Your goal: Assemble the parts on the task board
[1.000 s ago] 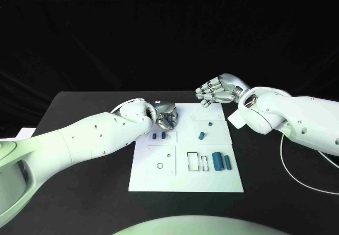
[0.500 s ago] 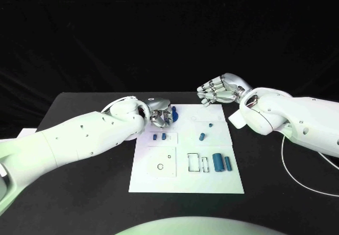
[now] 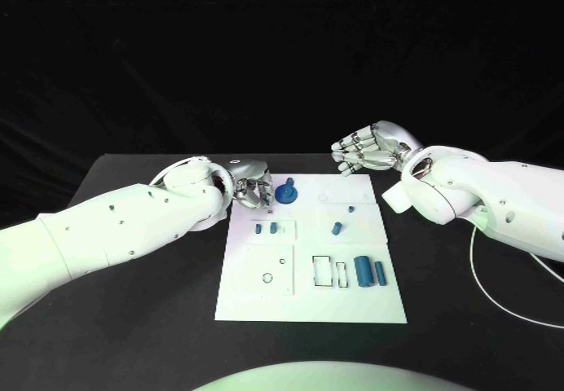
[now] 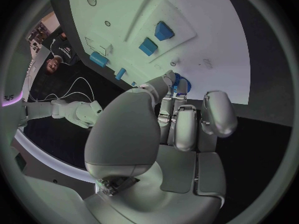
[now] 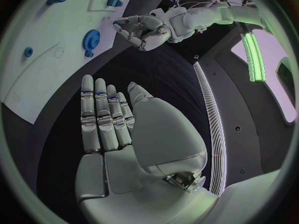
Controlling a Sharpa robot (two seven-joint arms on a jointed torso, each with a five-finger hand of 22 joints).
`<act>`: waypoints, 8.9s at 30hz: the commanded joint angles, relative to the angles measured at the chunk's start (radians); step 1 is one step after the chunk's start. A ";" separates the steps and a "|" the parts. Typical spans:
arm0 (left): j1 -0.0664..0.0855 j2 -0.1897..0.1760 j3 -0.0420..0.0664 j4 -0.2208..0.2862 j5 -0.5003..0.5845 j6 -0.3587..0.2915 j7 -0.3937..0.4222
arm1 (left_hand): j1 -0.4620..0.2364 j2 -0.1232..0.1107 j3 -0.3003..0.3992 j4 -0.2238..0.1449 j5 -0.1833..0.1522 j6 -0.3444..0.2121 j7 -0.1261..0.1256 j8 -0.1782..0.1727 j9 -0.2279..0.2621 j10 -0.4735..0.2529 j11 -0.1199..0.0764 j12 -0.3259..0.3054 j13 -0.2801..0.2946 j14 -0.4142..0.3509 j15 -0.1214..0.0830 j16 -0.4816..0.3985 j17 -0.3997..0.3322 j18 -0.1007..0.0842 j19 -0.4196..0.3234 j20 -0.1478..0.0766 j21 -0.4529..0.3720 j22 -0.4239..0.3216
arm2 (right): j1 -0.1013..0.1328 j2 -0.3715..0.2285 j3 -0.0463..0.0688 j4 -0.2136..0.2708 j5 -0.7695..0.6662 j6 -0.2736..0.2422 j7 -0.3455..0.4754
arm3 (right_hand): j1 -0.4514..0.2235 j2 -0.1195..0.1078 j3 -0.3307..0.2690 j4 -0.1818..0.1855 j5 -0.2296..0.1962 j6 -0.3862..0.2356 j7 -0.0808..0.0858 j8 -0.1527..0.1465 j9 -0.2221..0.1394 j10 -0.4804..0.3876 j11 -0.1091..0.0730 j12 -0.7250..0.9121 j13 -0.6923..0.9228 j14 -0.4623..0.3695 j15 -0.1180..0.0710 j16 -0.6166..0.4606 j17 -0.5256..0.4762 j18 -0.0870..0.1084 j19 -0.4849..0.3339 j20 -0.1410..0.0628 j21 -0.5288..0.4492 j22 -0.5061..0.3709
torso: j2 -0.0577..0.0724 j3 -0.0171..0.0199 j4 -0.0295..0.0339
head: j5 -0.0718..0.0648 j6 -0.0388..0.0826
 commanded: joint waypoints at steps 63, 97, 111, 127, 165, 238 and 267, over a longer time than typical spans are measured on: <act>-0.017 0.048 -0.011 -0.053 0.018 0.082 -0.021 | -0.011 0.000 0.009 -0.008 0.007 0.007 0.004 0.001 0.002 0.036 -0.035 0.003 0.041 0.015 -0.010 0.002 -0.005 -0.009 0.006 -0.005 0.010 0.047 | -0.001 0.004 0.000 0.003 0.006 0.009 0.017 | -0.020 -0.006 0.017 -0.005 0.006 0.005 0.003 -0.012 -0.001 0.008 0.006 -0.013 -0.001 -0.001 0.001 -0.001 -0.014 0.012 0.013 0.001 -0.015 -0.010 | 0.000 0.0005 -0.0008 | 0.001 -0.014; -0.017 0.045 -0.012 -0.047 0.036 0.073 -0.029 | -0.075 -0.023 -0.008 -0.005 0.014 -0.044 0.017 -0.037 -0.008 -0.013 -0.022 -0.029 0.046 0.008 0.001 -0.005 -0.027 -0.007 -0.004 0.001 -0.009 0.046 | -0.001 0.007 0.000 0.001 0.008 0.010 0.016 | -0.027 -0.009 0.023 -0.007 0.007 0.005 0.005 -0.016 -0.002 0.007 0.008 -0.018 -0.001 -0.003 0.003 -0.001 -0.022 0.012 0.015 0.003 -0.022 -0.015 | 0.000 0.0007 -0.0008 | 0.002 -0.017; -0.017 0.040 -0.012 -0.050 0.043 0.065 -0.039 | -0.112 -0.062 -0.015 0.004 0.014 -0.144 0.044 -0.096 -0.029 -0.129 0.019 -0.102 0.009 -0.008 0.034 -0.022 -0.074 0.002 -0.024 0.030 -0.072 0.020 | -0.001 0.005 0.000 -0.001 0.008 0.011 0.013 | -0.030 -0.011 0.025 -0.008 0.007 0.003 0.006 -0.018 -0.002 0.006 0.009 -0.021 -0.001 -0.005 0.004 -0.001 -0.026 0.012 0.016 0.004 -0.026 -0.018 | 0.000 0.0001 -0.0019 | 0.002 -0.018; -0.016 -0.013 -0.006 -0.012 0.069 0.040 -0.043 | -0.113 -0.067 -0.019 0.004 0.014 -0.146 0.047 -0.096 -0.028 -0.140 0.022 -0.107 0.004 -0.010 0.037 -0.026 -0.084 0.006 -0.028 0.034 -0.086 0.013 | -0.001 0.001 0.000 -0.024 -0.048 0.053 -0.001 | -0.027 -0.021 0.038 -0.026 -0.001 0.007 0.002 -0.020 -0.001 0.008 0.006 -0.027 0.000 -0.005 0.003 0.000 -0.037 0.013 0.022 0.003 -0.034 -0.025 | -0.001 0.0003 0.0004 | 0.001 -0.015; -0.046 -0.231 -0.009 0.188 1.452 -0.088 0.394 | -0.113 -0.017 -0.043 0.032 0.014 -0.126 0.069 -0.068 -0.020 -0.106 0.029 -0.040 0.003 -0.235 0.046 -0.300 -0.568 0.089 -0.234 0.048 -0.615 -0.250 | -0.080 0.009 0.000 -0.057 -1.096 0.280 -0.153 | -0.070 -0.145 0.168 -0.170 -0.044 0.167 -0.094 -0.053 0.000 0.131 -0.084 -0.139 0.000 0.311 -0.129 0.550 0.302 0.003 0.223 -0.133 0.519 0.365 | -0.001 -0.0056 -0.0041 | -0.039 0.022; -0.049 -0.245 -0.010 0.189 1.443 -0.145 0.406 | -0.085 -0.005 -0.057 0.020 0.016 -0.149 0.078 -0.067 -0.023 -0.140 0.037 -0.028 -0.002 -0.248 0.050 -0.312 -0.599 0.088 -0.230 0.050 -0.635 -0.268 | -0.078 -0.021 0.011 0.147 -0.969 0.161 -0.163 | -0.076 -0.084 0.377 -0.227 -0.173 0.266 -0.091 -0.050 0.006 0.227 -0.091 -0.148 0.001 0.309 -0.131 0.842 0.531 -0.049 0.269 -0.125 0.908 0.812 | -0.002 -0.0056 -0.0029 | -0.032 0.010; -0.049 -0.223 -0.010 0.209 1.443 -0.137 0.399 | -0.085 -0.006 -0.060 0.019 0.015 -0.150 0.078 -0.065 -0.022 -0.141 0.037 -0.025 -0.002 -0.246 0.050 -0.307 -0.592 0.088 -0.230 0.050 -0.636 -0.269 | -0.205 0.166 -0.009 0.150 -1.058 0.268 -0.163 | -0.088 -0.087 0.389 -0.232 -0.180 0.260 -0.088 -0.053 0.005 0.219 -0.088 -0.149 0.001 0.313 -0.129 0.881 0.566 -0.054 0.274 -0.123 0.930 0.839 | -0.001 -0.0065 -0.0042 | 0.040 -0.027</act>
